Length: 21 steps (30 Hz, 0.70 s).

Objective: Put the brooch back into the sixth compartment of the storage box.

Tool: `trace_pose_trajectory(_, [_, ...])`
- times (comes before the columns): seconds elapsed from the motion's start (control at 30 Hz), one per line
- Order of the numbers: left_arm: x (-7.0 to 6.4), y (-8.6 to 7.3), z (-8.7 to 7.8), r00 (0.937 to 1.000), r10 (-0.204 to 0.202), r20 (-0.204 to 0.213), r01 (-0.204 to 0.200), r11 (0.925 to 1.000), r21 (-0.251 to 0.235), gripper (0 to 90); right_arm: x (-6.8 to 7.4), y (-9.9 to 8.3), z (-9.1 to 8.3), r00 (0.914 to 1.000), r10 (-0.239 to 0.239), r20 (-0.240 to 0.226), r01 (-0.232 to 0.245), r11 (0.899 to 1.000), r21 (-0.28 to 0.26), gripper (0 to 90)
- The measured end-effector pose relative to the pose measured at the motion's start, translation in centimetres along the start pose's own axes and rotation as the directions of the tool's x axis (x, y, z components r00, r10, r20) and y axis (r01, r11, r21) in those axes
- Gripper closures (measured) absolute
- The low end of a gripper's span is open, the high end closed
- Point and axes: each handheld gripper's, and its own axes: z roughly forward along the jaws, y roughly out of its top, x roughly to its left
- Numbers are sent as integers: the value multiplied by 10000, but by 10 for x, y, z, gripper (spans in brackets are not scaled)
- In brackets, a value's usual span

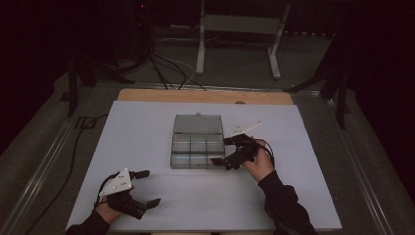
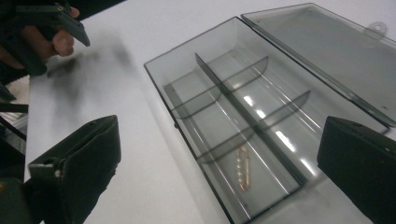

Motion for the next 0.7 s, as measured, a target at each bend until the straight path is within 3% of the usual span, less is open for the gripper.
trace_pose_trajectory(0.4, [1,-1,0,10000,-42,-6,42,10000,11,11,-4,-14,-35,9990,-33,443,45,9996,-276,0])
trace_pose_trajectory(0.7, [1,-1,0,10000,-44,-26,44,10000,31,11,-8,-40,-57,9975,172,689,-152,9994,-300,0])
